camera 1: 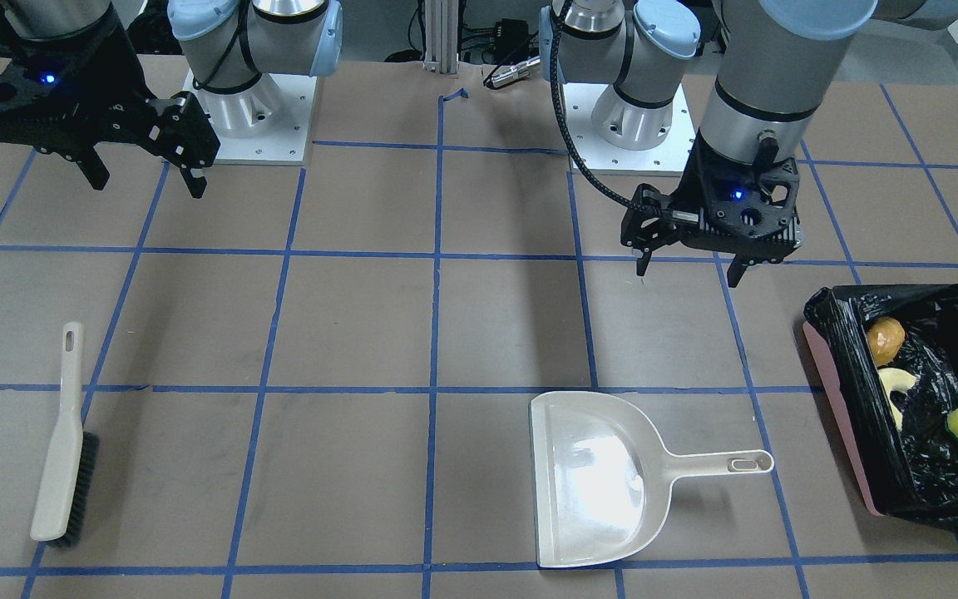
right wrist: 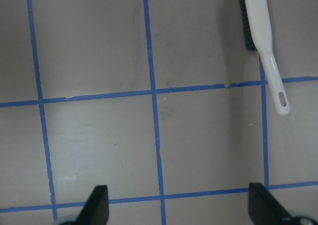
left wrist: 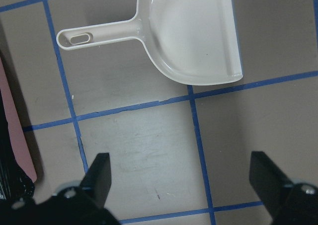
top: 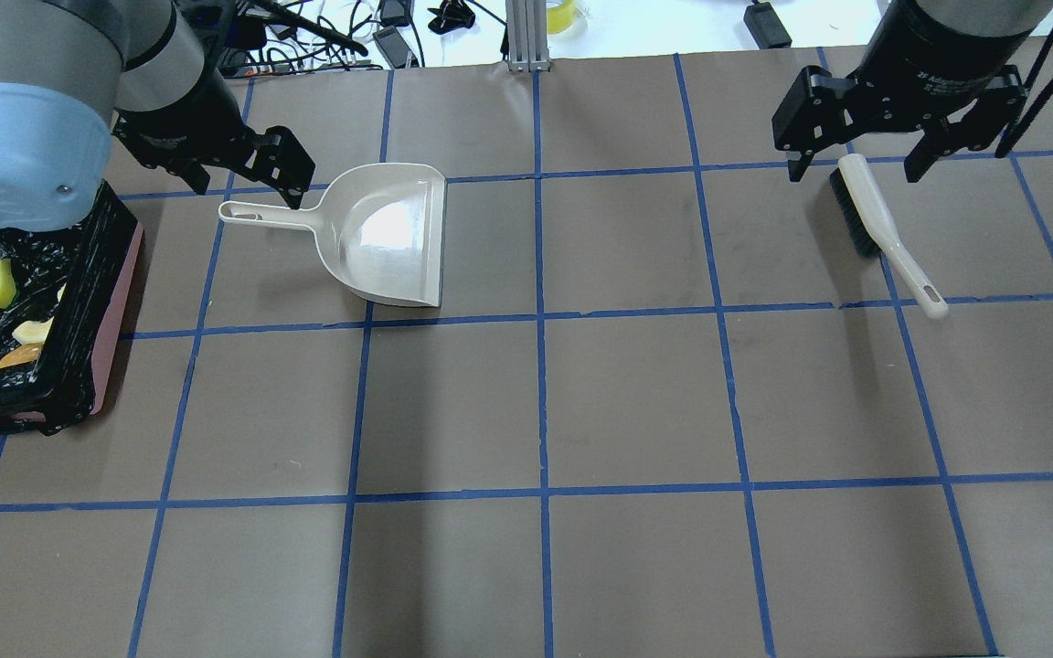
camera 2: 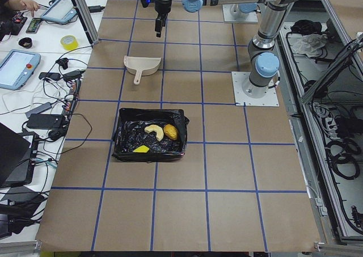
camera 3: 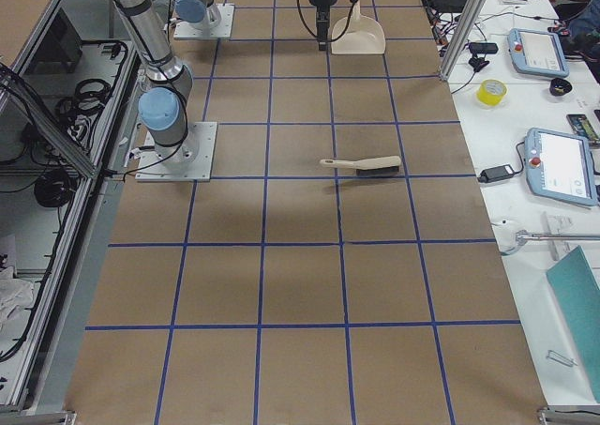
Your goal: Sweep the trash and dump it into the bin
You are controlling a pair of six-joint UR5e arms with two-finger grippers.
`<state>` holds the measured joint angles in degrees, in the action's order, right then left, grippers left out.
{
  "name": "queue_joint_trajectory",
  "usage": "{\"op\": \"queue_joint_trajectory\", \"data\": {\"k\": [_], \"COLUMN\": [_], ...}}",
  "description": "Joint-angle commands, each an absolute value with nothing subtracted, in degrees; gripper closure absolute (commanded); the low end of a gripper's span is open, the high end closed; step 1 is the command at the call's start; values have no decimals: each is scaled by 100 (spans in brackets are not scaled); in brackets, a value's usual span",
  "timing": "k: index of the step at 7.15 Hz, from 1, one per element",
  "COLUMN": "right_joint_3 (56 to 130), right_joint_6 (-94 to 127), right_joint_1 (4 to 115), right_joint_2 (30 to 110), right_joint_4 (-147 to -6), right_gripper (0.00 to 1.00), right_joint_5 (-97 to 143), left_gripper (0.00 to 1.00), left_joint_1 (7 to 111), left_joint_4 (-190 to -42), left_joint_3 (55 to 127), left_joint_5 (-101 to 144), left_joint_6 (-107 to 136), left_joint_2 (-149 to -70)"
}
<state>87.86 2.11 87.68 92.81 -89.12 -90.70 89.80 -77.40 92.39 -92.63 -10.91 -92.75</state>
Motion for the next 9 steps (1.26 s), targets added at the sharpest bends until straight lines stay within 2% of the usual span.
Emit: {"op": "queue_joint_trajectory", "data": {"k": [1, 9], "right_joint_3": [8789, 8789], "right_joint_6": [211, 211], "right_joint_1": [8771, 8771], "right_joint_2": [9281, 9281], "right_joint_4": [-8912, -8912], "right_gripper": [0, 0], "right_joint_5": [-9070, -9070], "left_gripper": [0, 0], "left_joint_1": [9000, 8921], "left_joint_4": [-7743, -7840], "left_joint_3": [9202, 9352], "left_joint_5": [-8974, -8974], "left_joint_6": [-941, -870], "left_joint_2": [-9229, -9053]}}
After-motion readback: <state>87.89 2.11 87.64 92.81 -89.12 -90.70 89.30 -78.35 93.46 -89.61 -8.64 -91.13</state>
